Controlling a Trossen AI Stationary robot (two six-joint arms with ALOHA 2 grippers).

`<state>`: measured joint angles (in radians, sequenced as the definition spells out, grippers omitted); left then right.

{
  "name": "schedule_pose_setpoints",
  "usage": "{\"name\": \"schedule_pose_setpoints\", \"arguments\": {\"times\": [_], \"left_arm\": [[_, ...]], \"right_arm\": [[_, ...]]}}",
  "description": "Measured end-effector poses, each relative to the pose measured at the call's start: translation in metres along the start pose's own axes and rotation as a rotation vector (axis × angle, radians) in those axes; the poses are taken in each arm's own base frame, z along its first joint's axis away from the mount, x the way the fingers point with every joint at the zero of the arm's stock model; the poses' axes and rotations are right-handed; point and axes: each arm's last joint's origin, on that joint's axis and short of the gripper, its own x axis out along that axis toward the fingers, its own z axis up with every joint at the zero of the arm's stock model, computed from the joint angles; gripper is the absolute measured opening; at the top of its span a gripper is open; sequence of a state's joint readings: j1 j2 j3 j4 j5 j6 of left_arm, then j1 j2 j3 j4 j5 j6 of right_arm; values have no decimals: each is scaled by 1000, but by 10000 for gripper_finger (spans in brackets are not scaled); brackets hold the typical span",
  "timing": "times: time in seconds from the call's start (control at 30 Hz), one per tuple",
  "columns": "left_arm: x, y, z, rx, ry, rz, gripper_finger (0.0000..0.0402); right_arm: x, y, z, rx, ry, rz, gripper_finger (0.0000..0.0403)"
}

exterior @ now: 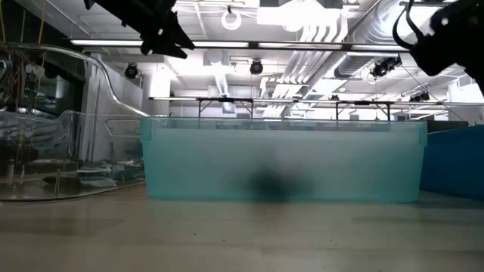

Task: Organize candy in baskets
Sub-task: Put the green gummy into the blue bin, then put the orange gummy into the blue bin

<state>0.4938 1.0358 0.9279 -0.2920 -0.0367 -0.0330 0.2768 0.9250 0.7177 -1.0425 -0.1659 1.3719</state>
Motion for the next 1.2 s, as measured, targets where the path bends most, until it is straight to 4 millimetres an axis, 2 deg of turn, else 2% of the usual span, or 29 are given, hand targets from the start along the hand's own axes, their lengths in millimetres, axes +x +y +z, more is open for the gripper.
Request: {"name": "schedule_pose_setpoints", "arguments": {"times": [0.23,0.37,0.5,0.67,0.8,0.93,1.07,1.2], "left_arm": [[0,0,0,0,3,-4,239],[0,0,0,0,4,-7,239],[0,0,-1,0,5,-7,239],[0,0,-1,9,5,-7,239],[0,0,0,10,4,-7,239],[0,0,0,9,4,-7,239],[0,0,0,-4,3,-7,239],[0,0,0,-19,3,-7,239]], "right_arm": [[6,3,-1,43,-7,-41,2],[10,4,-1,74,9,-70,18],[12,4,-1,107,30,-89,64],[12,5,-2,81,44,-86,148],[1,14,-2,26,38,-29,203],[-19,32,8,-7,-170,81,228],[-50,47,34,-66,-495,167,231],[-78,41,69,6,-747,52,231]]}}
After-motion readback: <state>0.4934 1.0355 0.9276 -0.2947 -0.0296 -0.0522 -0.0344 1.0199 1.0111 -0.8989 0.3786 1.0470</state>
